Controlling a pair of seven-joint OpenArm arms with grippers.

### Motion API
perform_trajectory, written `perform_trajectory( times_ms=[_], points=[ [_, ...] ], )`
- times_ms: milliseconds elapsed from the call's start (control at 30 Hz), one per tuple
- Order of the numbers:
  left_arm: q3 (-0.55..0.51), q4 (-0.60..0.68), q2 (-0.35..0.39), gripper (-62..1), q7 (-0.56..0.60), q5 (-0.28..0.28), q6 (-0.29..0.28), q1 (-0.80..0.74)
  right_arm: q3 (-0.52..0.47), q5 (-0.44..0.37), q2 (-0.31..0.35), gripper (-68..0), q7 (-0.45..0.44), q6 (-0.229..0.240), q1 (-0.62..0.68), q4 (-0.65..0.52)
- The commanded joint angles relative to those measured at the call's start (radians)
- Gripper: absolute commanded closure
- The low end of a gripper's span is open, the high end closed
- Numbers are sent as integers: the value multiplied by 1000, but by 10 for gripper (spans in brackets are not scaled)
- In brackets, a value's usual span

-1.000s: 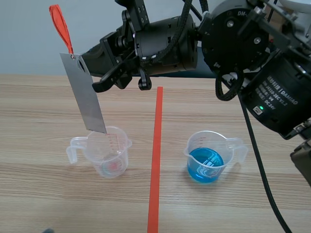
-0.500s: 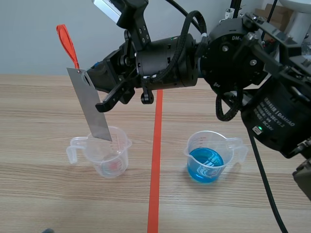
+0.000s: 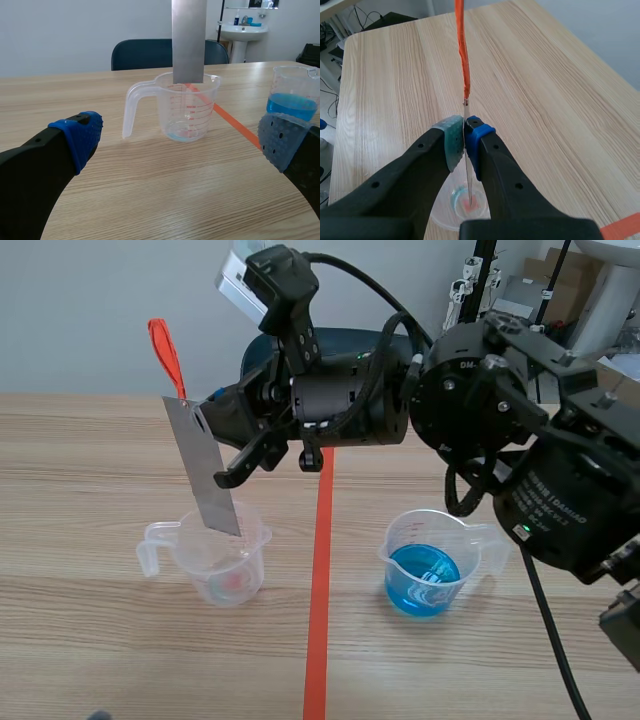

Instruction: Do the redox reaction experiment. put the plate into the left beaker

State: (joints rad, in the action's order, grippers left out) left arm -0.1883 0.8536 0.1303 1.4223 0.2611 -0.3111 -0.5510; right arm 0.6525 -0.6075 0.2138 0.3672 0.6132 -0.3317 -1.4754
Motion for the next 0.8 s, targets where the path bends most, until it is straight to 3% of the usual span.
perform_trajectory(
  times_ms=[0, 400, 767],
  points=[
    [-1, 9, 0, -623, 15, -10, 1, -2, 11, 11, -4, -6, -38, 0, -11, 7],
    [-1, 9, 0, -623, 16, -10, 1, 0, 71, 112, -26, -6, -159, 0, -12, 126],
    [-1, 9, 0, -623, 16, -10, 1, 0, 103, 213, -26, -6, -256, 0, -12, 154]
  ],
)
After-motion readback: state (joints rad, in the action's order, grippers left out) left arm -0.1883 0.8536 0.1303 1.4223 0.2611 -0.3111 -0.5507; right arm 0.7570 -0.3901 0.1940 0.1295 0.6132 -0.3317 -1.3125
